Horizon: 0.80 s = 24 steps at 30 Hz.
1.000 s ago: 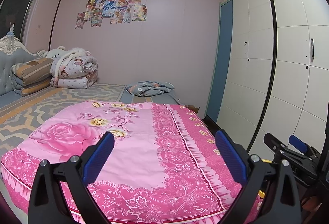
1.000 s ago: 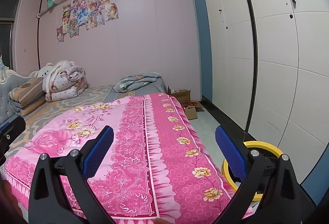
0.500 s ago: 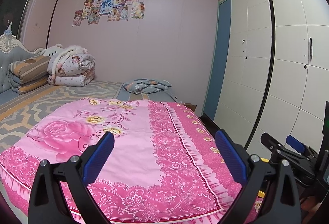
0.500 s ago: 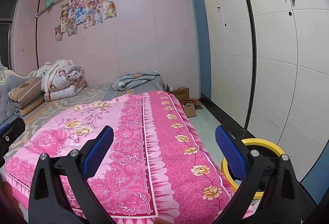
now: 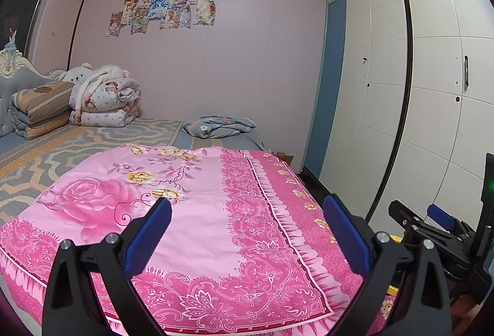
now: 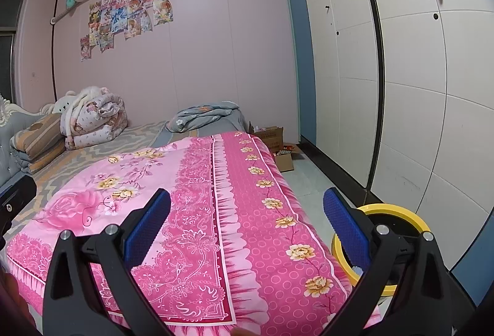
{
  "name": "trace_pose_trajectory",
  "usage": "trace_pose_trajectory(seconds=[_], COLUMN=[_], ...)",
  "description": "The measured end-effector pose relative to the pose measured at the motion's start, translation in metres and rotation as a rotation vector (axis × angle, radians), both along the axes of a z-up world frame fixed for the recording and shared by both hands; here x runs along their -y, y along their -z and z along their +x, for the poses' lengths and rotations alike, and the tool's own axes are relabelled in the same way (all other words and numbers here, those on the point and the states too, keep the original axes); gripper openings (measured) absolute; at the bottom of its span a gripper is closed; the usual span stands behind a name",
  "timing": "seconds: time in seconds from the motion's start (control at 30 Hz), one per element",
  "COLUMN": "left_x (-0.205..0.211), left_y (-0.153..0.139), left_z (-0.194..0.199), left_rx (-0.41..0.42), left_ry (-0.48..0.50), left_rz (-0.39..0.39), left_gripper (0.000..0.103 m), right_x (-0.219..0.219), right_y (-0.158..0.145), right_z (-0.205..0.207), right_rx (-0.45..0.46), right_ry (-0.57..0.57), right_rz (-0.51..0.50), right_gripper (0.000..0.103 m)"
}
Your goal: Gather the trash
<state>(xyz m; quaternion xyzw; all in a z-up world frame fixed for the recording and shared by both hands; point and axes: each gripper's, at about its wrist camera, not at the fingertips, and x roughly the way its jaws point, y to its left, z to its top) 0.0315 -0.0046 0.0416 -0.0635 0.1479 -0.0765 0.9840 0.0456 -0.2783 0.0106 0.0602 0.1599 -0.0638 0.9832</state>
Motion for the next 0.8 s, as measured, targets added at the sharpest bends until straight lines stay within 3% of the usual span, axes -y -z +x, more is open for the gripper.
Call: trace_pose_trajectory(seconds=[0.8], left_x=[0.0027], left_y=[0.004], left_z=[0.0034], left_rx=[-0.01], left_ry=[0.017], left_rz=[0.0], left_gripper=[0.095], right_x=[-0.0014], right_y=[0.0073], right_z=[0.0044], right_rx=[-0.019], right_ry=[0.013], right_rz=[0.013], right_gripper=[0.095])
